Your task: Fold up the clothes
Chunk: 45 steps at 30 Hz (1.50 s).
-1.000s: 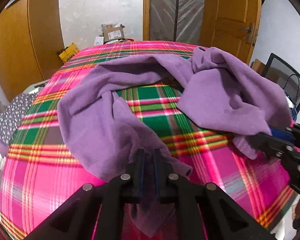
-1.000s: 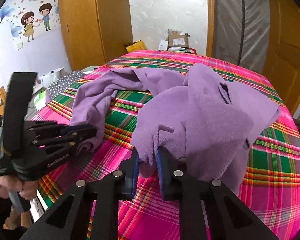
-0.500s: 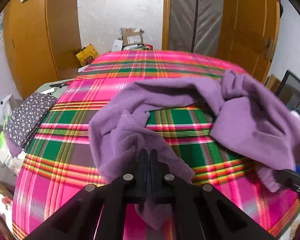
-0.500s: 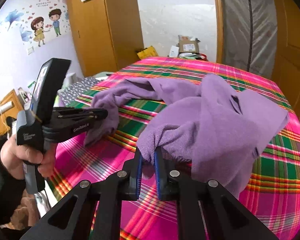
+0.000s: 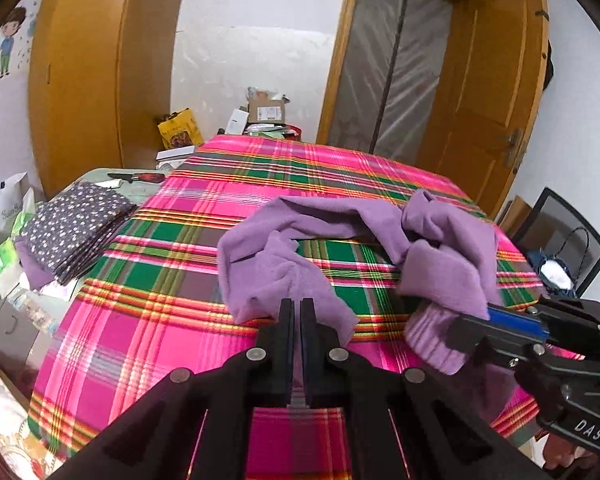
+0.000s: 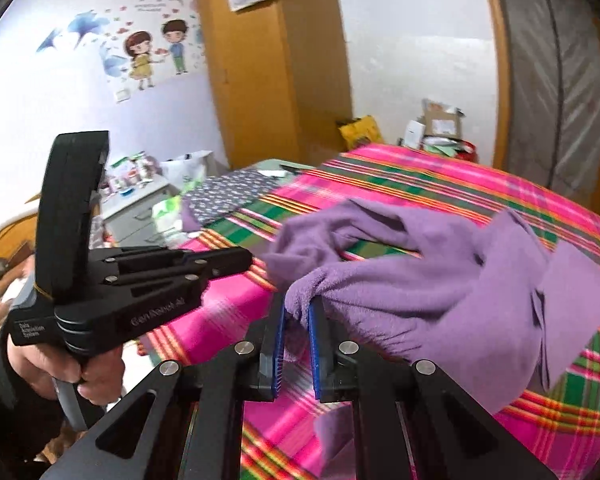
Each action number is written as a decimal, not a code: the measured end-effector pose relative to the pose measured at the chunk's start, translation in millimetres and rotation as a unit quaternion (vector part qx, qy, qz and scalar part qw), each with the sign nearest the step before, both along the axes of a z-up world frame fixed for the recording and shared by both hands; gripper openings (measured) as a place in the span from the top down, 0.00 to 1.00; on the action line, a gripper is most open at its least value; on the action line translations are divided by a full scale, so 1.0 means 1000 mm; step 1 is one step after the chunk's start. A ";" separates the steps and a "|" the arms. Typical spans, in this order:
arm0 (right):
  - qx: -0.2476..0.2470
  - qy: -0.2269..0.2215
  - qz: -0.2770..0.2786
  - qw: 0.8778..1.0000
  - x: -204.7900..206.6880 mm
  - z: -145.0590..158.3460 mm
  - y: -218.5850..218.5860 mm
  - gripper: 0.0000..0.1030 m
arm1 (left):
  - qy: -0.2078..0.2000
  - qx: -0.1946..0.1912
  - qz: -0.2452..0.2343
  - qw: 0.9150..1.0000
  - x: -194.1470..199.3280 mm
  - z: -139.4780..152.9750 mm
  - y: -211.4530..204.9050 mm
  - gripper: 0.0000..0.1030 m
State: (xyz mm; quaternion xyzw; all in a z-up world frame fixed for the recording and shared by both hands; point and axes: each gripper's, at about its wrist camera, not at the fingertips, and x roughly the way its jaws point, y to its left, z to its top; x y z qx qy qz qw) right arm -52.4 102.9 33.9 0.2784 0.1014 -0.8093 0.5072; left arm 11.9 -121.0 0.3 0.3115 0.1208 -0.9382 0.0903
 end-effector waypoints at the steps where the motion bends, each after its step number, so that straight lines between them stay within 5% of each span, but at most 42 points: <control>1: -0.004 0.000 0.009 1.000 0.003 0.002 -0.003 0.89 | 0.002 0.002 0.006 1.000 0.006 0.001 -0.002 0.97; 9: -0.010 -0.010 0.086 0.996 0.020 0.008 -0.009 0.76 | -0.002 0.010 0.034 0.999 0.034 0.000 -0.014 0.97; 11: -0.010 -0.015 0.072 0.997 0.012 0.004 0.005 0.65 | -0.006 0.014 0.029 0.999 0.034 -0.005 -0.011 0.97; 21: 0.002 -0.074 -0.097 0.993 -0.047 -0.026 0.075 0.62 | -0.029 0.044 -0.028 0.998 0.019 -0.025 0.002 0.93; 26: 0.007 -0.066 -0.092 0.994 -0.046 -0.025 0.065 0.62 | -0.036 0.043 -0.021 0.998 0.017 -0.035 0.001 0.84; 34: 0.088 -0.029 -0.113 0.989 -0.045 -0.038 0.048 0.62 | -0.034 0.038 -0.014 0.999 0.014 -0.041 -0.007 0.71; 45: 0.093 -0.086 -0.145 0.981 -0.056 -0.064 0.086 0.64 | -0.040 0.067 -0.025 0.997 0.000 -0.050 -0.012 0.71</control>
